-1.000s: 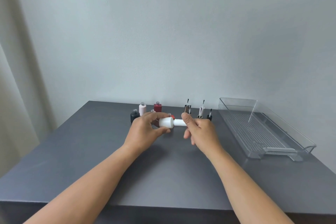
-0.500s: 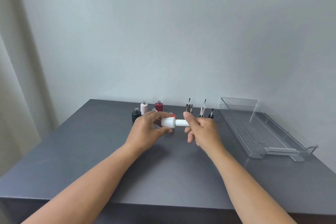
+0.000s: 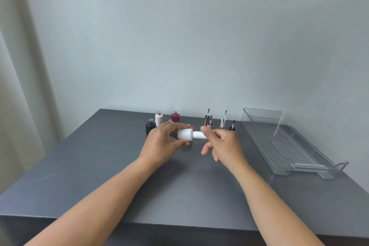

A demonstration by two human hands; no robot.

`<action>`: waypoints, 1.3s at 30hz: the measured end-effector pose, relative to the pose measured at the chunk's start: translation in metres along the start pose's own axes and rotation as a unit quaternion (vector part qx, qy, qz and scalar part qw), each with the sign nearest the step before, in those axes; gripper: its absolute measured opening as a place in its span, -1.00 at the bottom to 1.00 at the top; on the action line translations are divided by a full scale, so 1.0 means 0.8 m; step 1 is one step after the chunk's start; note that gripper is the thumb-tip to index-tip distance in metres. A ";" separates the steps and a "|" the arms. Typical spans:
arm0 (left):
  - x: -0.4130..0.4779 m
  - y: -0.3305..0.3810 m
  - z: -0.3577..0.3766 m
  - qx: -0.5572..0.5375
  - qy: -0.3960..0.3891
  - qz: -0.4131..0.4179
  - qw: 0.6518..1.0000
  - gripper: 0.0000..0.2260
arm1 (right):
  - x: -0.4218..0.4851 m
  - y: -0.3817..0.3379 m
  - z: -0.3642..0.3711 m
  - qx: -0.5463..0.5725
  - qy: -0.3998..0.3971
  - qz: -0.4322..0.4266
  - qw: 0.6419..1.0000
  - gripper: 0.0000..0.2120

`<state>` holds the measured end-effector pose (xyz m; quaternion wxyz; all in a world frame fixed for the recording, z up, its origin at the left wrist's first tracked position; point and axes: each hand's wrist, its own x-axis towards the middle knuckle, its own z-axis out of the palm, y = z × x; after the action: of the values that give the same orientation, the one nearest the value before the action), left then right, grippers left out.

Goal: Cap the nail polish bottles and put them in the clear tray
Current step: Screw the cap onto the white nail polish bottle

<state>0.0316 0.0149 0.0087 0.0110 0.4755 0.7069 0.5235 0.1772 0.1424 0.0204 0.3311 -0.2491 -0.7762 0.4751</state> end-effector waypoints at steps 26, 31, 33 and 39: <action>0.000 0.000 -0.002 0.003 0.000 0.018 1.000 -0.55 | 0.001 0.001 -0.005 0.066 -0.046 0.004 0.997 -0.95; 0.000 0.000 -0.001 -0.004 0.000 0.019 1.000 -0.55 | 0.001 0.000 -0.006 0.051 -0.047 0.031 0.997 -0.60; 0.000 -0.001 -0.001 0.001 -0.002 0.016 1.000 -0.59 | 0.001 0.001 -0.005 0.046 -0.060 0.018 0.997 -0.60; 0.001 -0.004 0.000 0.013 -0.009 0.014 1.000 -0.63 | 0.003 0.007 -0.004 0.025 -0.043 -0.017 0.999 -0.93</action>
<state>0.0291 0.0153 0.0069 0.0037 0.4903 0.7065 0.5103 0.1781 0.1481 0.0171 0.3109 -0.2071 -0.7820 0.4989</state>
